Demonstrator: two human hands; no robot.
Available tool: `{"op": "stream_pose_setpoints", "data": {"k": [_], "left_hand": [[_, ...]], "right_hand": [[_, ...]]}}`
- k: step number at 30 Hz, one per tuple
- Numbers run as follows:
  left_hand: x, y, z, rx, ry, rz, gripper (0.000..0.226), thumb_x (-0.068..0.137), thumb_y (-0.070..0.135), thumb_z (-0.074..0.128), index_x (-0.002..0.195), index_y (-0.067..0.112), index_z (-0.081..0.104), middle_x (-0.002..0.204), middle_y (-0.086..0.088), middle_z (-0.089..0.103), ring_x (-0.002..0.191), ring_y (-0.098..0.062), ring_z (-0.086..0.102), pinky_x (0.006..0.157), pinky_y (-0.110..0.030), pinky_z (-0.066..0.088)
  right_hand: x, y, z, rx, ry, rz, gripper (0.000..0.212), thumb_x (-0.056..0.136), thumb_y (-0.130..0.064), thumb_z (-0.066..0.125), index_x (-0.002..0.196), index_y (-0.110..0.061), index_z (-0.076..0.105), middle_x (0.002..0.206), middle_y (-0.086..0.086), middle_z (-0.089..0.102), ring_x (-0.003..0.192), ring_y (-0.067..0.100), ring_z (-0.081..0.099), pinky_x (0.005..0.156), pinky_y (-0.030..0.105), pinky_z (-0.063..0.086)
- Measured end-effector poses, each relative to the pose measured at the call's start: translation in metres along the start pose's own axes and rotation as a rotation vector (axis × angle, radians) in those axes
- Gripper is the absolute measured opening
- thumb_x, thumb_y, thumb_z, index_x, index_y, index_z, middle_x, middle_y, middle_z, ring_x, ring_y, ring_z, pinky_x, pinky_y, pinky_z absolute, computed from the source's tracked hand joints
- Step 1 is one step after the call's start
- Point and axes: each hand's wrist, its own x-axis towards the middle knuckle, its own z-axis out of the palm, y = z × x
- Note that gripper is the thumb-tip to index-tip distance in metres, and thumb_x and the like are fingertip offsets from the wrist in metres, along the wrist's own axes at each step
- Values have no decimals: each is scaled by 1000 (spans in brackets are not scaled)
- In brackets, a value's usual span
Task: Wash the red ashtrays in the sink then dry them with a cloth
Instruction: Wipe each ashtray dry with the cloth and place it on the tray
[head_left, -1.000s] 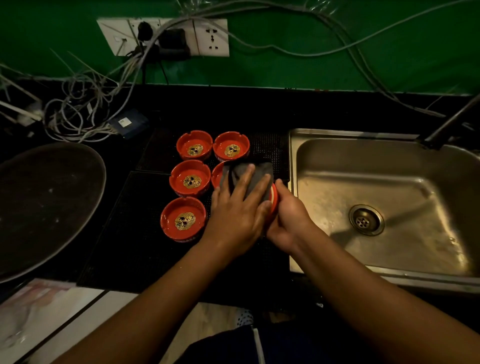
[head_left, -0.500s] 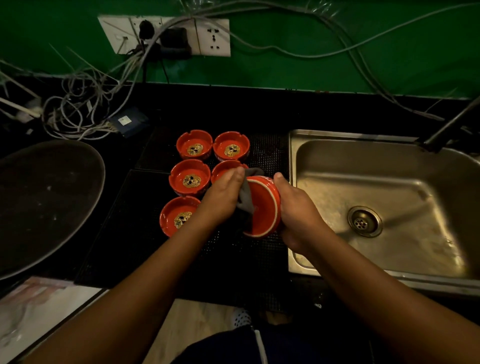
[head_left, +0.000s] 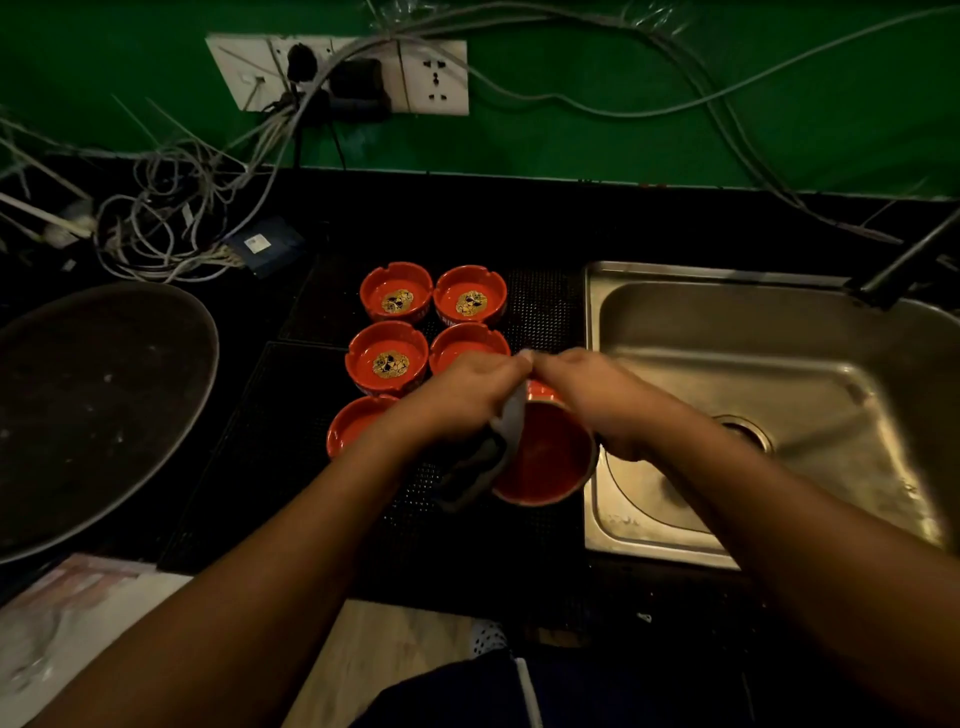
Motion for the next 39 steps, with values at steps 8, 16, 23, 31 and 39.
{"op": "stream_pose_setpoints", "data": {"k": [8,16,23,31,39], "left_hand": [[-4,-10,15,-599,289,-254,38,97,44,42,84,12,58,83,-10,60,74,-22,59,66,-30,46],[1,-2,5,-507,244,-209,34,98,44,40,81,16,51,85,-8,54,76,-19,54,66,-29,41],[9,-2,-15,-326,112,-176,41,99,42,39,112,8,58,92,-13,65,85,-29,65,77,-37,52],[10,-2,-14,-327,35,-121,32,96,38,45,89,13,63,76,-5,68,62,-15,69,54,-23,53],[9,-17,0,-757,212,-131,43,98,48,38,97,11,61,96,-13,67,74,-21,67,62,-32,51]], "right_hand": [[18,31,6,453,270,34,53,96,-58,35,94,-12,62,66,1,68,61,14,65,65,31,50],[17,28,9,343,248,-47,55,92,-62,34,95,-19,66,88,10,74,87,27,71,85,47,55],[18,4,-10,118,82,-77,50,95,-55,38,81,-16,64,65,0,70,64,17,70,66,32,53],[17,-9,-1,-302,-58,-186,41,91,-58,41,81,-22,57,79,0,63,73,18,62,69,32,47],[10,17,6,406,162,-34,77,73,-76,39,118,-18,60,104,5,70,100,21,65,93,42,46]]}}
